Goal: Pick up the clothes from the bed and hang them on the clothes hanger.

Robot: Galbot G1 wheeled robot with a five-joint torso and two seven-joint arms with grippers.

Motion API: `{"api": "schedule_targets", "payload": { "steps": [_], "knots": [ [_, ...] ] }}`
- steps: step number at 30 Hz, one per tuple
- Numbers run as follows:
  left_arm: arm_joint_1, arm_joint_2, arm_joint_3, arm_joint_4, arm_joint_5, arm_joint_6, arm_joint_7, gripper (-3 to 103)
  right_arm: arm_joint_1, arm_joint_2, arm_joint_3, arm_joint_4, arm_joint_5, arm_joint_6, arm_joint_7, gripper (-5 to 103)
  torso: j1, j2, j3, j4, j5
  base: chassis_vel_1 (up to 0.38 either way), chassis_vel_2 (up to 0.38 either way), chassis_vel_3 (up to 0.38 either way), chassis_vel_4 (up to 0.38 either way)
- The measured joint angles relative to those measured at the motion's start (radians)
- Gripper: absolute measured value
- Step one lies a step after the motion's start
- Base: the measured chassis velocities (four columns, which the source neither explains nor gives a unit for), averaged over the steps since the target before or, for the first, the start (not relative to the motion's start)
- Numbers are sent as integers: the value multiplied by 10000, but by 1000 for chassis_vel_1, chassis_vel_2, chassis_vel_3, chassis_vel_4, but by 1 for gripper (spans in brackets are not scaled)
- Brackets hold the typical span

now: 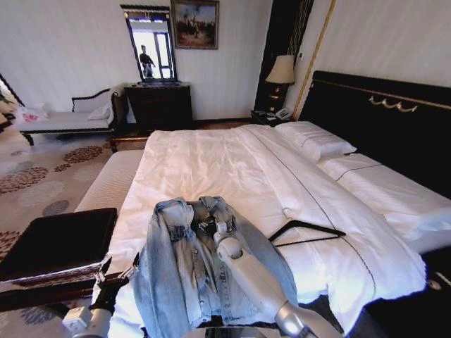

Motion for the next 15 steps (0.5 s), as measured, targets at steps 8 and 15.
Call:
{"api": "schedule_targets", "payload": {
  "steps": [8, 15],
  "knots": [
    [31, -45, -17, -14, -45, -5, -12, 100, 69, 3, 3, -74, 76, 11, 16, 36, 0, 1, 0, 0, 0, 0, 0, 0, 0],
    [68, -80, -33, -29, -95, -38, -21, 100, 56, -78, 34, 95, 241, 13, 71, 8, 0, 0, 0, 0, 0, 0, 0, 0, 0]
  ]
}}
